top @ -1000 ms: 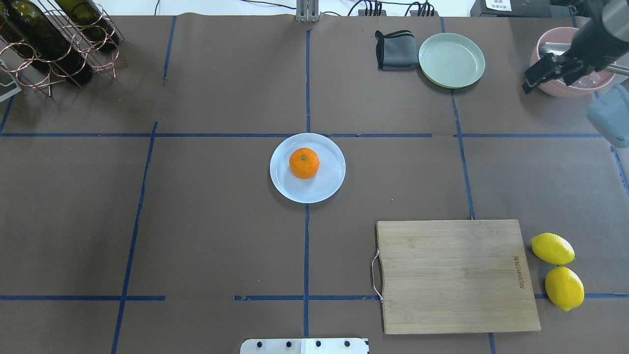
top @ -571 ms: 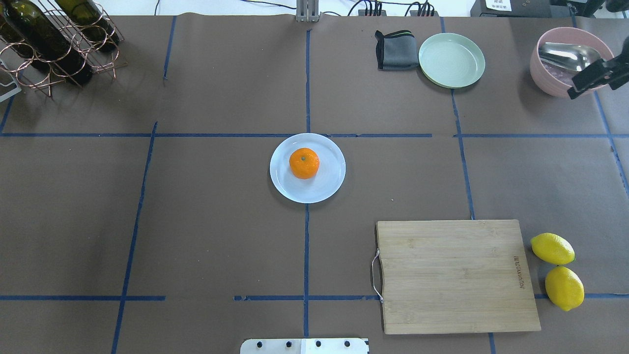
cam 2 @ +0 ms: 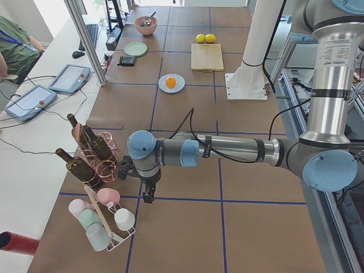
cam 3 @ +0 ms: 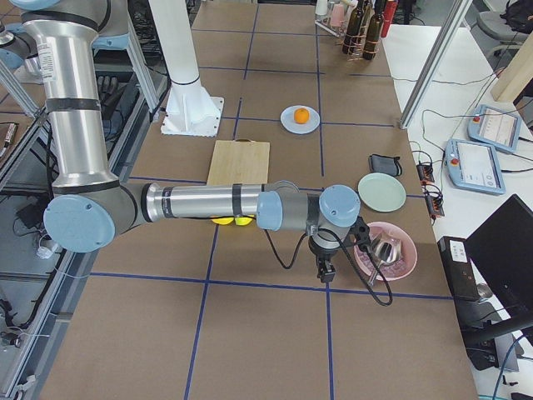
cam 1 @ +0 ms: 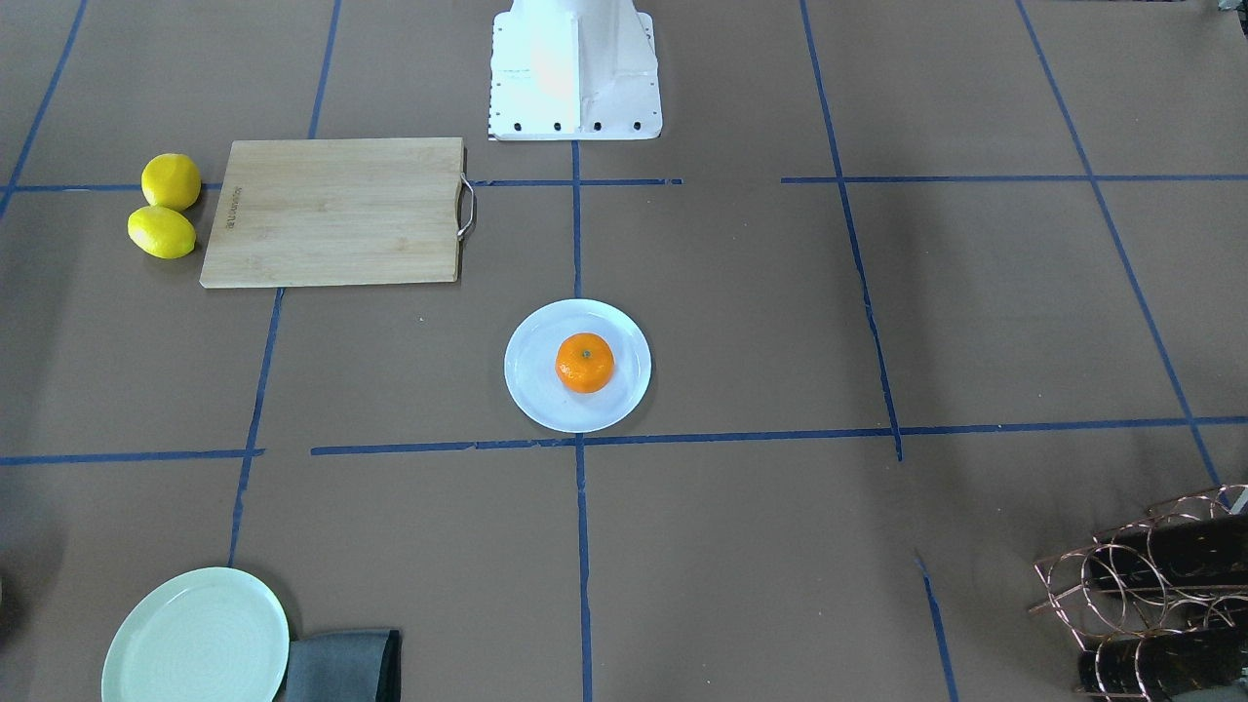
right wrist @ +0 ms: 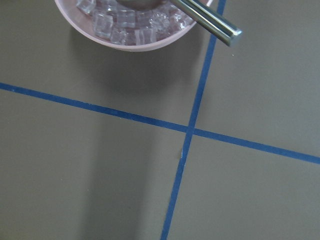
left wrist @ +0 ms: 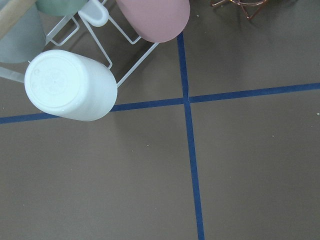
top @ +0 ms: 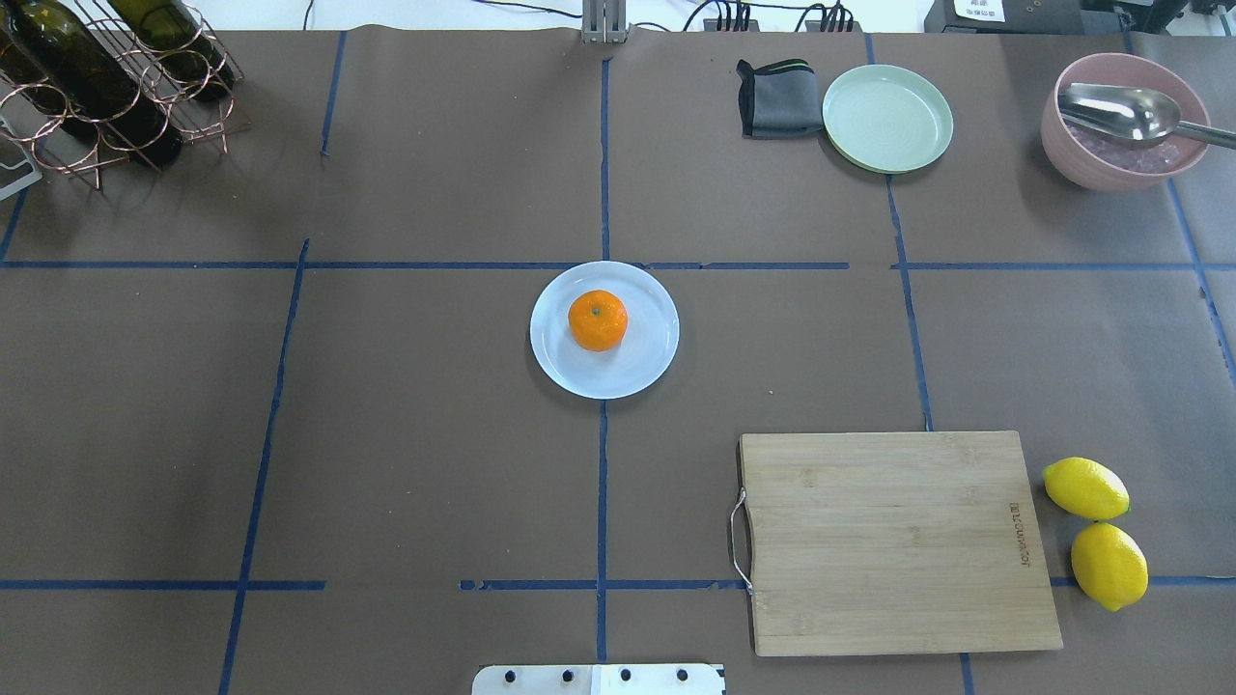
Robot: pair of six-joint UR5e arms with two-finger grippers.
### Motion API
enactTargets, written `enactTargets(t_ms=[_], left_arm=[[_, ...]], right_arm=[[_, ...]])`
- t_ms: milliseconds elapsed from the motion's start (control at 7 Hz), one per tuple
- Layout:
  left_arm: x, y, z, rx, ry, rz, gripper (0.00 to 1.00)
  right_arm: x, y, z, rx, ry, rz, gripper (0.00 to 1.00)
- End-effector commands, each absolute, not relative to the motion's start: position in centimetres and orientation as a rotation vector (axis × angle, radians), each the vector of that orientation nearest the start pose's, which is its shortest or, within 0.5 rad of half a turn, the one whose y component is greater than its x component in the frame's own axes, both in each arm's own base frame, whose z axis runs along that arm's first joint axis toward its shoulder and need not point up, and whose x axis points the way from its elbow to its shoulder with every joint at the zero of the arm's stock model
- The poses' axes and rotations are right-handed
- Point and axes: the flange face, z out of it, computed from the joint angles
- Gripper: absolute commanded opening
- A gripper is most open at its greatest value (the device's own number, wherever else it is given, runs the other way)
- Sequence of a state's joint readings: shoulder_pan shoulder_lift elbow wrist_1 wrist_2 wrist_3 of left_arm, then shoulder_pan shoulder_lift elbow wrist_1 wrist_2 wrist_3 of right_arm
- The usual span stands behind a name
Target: Pick orange to plate
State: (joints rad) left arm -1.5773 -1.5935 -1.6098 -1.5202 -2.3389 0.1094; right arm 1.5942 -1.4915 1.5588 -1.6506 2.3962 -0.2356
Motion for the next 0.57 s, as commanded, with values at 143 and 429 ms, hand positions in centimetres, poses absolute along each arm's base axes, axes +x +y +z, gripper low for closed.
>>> enactTargets(t_ms=[143,429], left_arm=[[-6.71,-49.9,63.77,0.047,0.767,0.099,1.0],[-6.79,-49.82,63.77,0.048,0.767,0.097,1.0]], right_arm=[[8.25,-48.57,64.92,0.044,-0.815,-0.105,1.0],[8.26,-48.65,64.78,0.045,-0.815,-0.101,1.0]])
